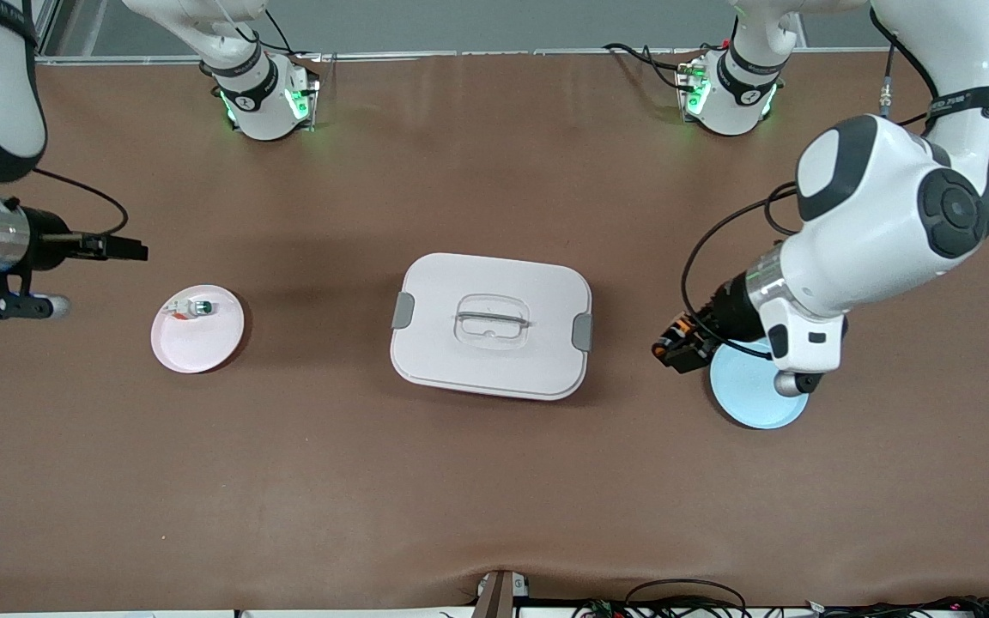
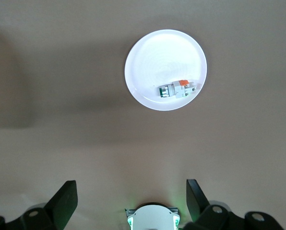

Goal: Transfer orange switch to right arm and place
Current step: 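Carry the switch over the box while the right gripper reaches toward it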

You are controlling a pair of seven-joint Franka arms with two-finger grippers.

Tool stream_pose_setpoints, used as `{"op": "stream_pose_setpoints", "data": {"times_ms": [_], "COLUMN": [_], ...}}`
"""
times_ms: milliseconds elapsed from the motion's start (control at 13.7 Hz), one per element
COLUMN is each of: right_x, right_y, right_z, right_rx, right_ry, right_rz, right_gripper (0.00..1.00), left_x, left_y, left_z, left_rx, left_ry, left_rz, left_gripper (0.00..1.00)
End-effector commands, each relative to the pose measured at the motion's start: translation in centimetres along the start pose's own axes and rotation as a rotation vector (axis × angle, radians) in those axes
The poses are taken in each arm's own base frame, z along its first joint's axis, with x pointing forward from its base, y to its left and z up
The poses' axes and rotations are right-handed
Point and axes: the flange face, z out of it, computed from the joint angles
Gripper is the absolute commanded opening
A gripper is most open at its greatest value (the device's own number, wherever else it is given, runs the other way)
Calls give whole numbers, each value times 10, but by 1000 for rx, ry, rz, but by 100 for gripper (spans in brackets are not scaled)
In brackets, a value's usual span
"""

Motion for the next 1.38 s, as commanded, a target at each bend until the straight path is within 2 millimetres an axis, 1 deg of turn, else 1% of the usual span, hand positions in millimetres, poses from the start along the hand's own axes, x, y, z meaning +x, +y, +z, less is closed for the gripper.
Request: {"op": "stream_pose_setpoints", "data": {"times_ms": [0,73,218,291,437,583,655,801,947,1092,1238,1311], "right_x": [7,7,8,8,2,-10,-15,-24,-32,-40,-51,-55], "right_y": [11,7,3,-1,-16,-34,-48,-76,-108,-137,-158,-169], "right_z": [-5,-5,-3,-1,-1,-9,-11,-14,-12,-5,6,12], "right_rx": [22,34,49,82,191,288,336,488,578,658,783,806], "right_ry": [-5,3,8,14,31,65,73,119,179,248,302,332], "right_rz": [5,-6,-9,-13,-23,-40,-55,-69,-113,-189,-224,-262], "right_gripper": [100,100,100,100,100,100,100,100,100,100,100,100], "left_x": [-23,-31,-39,-54,-73,-89,-100,-118,-136,-149,-164,-173], "left_y": [9,13,17,22,32,39,42,48,52,53,54,56], "left_z": [-7,-7,-5,-1,7,14,17,24,38,48,56,59], "left_rx": [-33,-48,-59,-71,-106,-131,-140,-164,-157,-144,-133,-148], "left_ry": [-26,-31,-39,-43,-53,-67,-73,-87,-99,-108,-116,-124], "left_rz": [-176,-255,-387,-408,-480,-518,-512,-518,-507,-522,-519,-521], "left_gripper": [21,21,21,21,21,21,21,21,21,21,21,21]}}
